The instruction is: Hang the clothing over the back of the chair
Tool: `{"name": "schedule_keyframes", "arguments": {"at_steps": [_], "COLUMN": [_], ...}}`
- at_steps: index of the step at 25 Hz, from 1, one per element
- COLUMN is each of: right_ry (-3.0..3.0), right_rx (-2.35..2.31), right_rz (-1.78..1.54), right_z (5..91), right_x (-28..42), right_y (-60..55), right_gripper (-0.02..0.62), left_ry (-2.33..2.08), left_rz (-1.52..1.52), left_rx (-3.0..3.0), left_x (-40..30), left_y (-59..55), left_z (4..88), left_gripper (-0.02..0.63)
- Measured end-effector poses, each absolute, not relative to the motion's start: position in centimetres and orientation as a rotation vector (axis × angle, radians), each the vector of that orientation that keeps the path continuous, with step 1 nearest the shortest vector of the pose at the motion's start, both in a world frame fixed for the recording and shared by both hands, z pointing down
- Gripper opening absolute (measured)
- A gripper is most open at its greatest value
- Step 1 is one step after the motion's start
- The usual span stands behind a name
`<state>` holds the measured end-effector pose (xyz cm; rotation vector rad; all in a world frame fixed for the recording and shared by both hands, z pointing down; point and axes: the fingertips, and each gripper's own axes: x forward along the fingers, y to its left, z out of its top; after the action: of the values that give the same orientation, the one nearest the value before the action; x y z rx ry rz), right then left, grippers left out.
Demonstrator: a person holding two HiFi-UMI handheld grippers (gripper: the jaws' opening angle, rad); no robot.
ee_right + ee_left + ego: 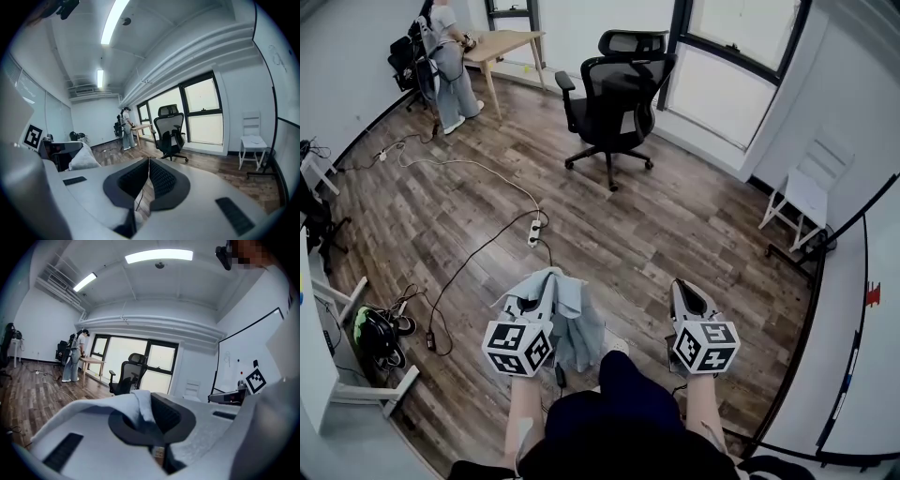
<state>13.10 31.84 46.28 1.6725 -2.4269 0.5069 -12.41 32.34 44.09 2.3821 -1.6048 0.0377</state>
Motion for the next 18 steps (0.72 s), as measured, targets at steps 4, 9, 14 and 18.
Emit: {"name": "schedule_keyframes", "arguments": {"at_steps": [4,9,14,18], "right_ry": [-2.444,-2.447,-2.464,-2.474], "right_rx": [1.652,1.633,1.61,1.586], "right_rz": [0.528,0.541,0.521,0.514], "right_z": [46.5,47.0,46.7,46.6], "right_x": [13.3,14.1,14.7,14.7], "right_y": [28.1,24.0,20.3,17.5], "right_gripper": [0.031,0.031,0.031,0.031], "left_ry": [-1.59,-1.593,-1.621,-1.652], "left_rz": [0.054,0.062,0.059,0.072], "left_rx": [2.404,2.414,2.391,2.383], "left_x": [-11.1,-9.9,-9.6,-9.8], "left_y": [28.4,24.3,21.3,18.7], "left_z": [43.9,43.7,43.8,43.6], "left_gripper": [0.014,0.014,0.014,0.014]}}
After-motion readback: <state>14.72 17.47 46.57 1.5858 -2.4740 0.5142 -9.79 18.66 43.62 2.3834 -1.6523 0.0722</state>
